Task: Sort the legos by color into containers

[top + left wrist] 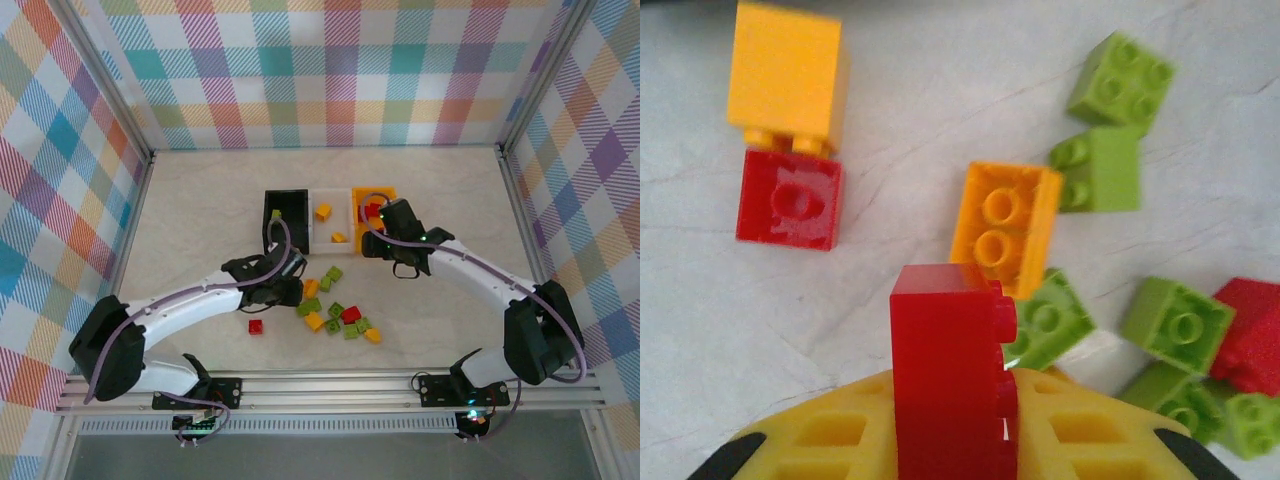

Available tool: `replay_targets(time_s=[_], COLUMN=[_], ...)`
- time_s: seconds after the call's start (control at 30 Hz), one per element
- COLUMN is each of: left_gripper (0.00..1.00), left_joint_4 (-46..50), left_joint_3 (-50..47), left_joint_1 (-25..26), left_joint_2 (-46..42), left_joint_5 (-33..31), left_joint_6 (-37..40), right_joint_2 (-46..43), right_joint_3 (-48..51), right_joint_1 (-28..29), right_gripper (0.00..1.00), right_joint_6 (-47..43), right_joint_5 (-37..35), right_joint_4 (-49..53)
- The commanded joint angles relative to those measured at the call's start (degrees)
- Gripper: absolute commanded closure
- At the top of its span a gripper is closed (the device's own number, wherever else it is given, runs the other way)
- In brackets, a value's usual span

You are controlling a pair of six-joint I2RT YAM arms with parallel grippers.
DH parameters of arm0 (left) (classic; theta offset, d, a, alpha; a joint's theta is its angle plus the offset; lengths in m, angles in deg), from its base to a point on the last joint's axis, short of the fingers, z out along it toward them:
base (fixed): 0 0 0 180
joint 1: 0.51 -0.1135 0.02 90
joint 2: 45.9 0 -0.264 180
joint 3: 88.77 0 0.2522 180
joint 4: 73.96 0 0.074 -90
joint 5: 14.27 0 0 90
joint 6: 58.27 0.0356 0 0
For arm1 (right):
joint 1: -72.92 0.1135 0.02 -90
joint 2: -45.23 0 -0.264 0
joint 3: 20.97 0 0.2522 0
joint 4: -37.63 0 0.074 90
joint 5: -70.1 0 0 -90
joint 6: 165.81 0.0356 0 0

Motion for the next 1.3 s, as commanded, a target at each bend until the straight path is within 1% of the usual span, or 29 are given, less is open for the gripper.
replay_targets(time_s=[0.0,0.13,0.27,0.47,0.6,0.7,0.73,0.77,0.83,0.9,1.07,1.17,1.27], left_gripper=[0.73,0.75,0.75,0.75,0.76,0.75,0.72,0.68,0.55,0.45,0.37,0.32,0.22], left_joint_4=[-0.5,-3.0,-5.3,-4.3,-3.0,0.4,1.3,1.8,1.7,1.5,0.0,-2.3,-4.7], left_joint_3=[8.0,20.5,32.7,50.5,57.8,63.0,64.1,64.7,64.9,64.8,61.5,54.9,46.1], left_joint_1=[0.5,-0.3,-2.2,-2.8,-2.8,-3.2,-3.3,-3.4,-3.4,-3.5,-3.5,-3.5,-3.5], left_joint_2=[3.3,13.4,24.0,38.2,44.2,48.7,49.8,50.5,50.9,50.4,46.2,40.7,33.5], left_joint_5=[1.2,1.6,3.5,4.8,5.5,5.2,5.2,5.2,5.2,5.4,4.6,3.6,2.4], left_joint_6=[0.0,2.5,3.8,5.9,5.9,5.9,5.8,5.7,5.4,5.1,4.6,4.1,3.4], right_joint_2=[-3.3,-6.0,-7.8,-8.9,-9.6,-10.1,-10.3,-10.5,-10.9,-11.0,-11.7,-12.0,-11.4], right_joint_3=[2.6,5.1,6.4,7.2,7.8,8.0,8.0,8.0,7.9,7.7,7.5,7.7,7.9], right_joint_1=[-1.1,-1.9,-2.2,-2.5,-2.5,-2.6,-2.5,-2.5,-2.6,-2.5,-2.5,-2.5,-1.9], right_gripper=[0.35,0.35,0.35,0.35,0.35,0.35,0.34,0.34,0.33,0.33,0.33,0.33,0.33], right_joint_6=[2.0,2.3,2.3,2.3,2.2,2.2,2.2,2.2,2.0,1.9,1.5,0.4,0.1], right_joint_5=[-1.4,-1.7,-1.9,-1.7,-1.6,-1.6,-1.5,-1.5,-1.6,-1.5,-0.9,1.1,3.1], right_joint_4=[-1.0,-0.4,0.6,1.4,1.4,1.5,1.6,1.7,1.8,2.1,2.2,1.7,1.4])
